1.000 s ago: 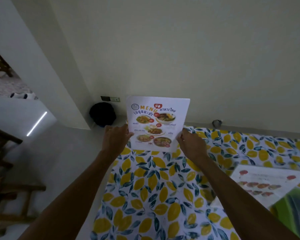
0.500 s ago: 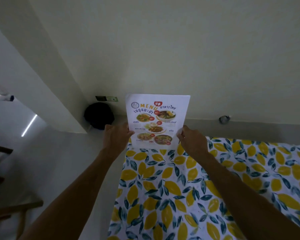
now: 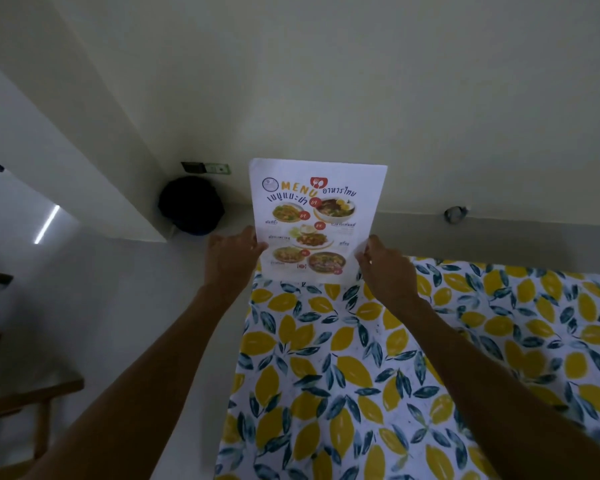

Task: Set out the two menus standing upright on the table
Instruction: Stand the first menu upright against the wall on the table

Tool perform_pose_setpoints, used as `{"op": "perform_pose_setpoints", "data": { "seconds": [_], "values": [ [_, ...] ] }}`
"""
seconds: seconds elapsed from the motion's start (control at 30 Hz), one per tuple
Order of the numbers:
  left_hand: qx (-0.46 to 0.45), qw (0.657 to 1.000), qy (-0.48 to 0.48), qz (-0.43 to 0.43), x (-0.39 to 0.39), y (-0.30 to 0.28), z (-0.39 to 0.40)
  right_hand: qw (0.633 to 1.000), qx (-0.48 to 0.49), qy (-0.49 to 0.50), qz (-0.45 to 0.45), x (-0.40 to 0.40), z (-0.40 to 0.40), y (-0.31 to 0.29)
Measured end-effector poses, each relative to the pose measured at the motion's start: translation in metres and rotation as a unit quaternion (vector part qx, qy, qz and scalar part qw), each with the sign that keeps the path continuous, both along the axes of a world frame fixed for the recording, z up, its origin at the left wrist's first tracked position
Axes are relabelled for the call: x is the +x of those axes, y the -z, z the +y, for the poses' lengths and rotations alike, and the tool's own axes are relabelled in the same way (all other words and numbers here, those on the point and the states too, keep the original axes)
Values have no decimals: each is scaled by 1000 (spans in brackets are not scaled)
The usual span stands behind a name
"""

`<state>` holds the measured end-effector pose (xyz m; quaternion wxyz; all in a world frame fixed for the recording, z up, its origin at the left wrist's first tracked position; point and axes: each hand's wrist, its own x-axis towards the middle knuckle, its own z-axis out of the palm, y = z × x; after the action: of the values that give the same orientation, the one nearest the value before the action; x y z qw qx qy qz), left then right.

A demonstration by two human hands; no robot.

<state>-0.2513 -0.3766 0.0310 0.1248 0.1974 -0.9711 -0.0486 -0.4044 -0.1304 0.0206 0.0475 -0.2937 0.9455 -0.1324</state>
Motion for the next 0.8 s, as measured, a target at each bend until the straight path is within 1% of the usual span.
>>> {"op": "perform_pose_setpoints", "data": {
  "seconds": [0.17,0.3,0.47,0.53,0.67,0.8],
  "values": [
    [21,999,-35,-2,4,5,4,1000,-9,6,-9,5,1,-1],
    [63,995,-68,-33,4,7,5,1000,-3,-2,-23,5,2,-2],
    [85,994,-62,-21,7,2,4,995,-31,-15,-99,0,1,-10],
    [96,993,-61,-31,8,-4,5,990,-45,-20,-132,-1,1,-16],
    [141,988,-55,-41,11,-15,10,976,-80,-11,-203,-3,4,-20],
    [157,986,-55,-35,11,-25,17,967,-101,5,-236,-5,10,-21]
  ]
}}
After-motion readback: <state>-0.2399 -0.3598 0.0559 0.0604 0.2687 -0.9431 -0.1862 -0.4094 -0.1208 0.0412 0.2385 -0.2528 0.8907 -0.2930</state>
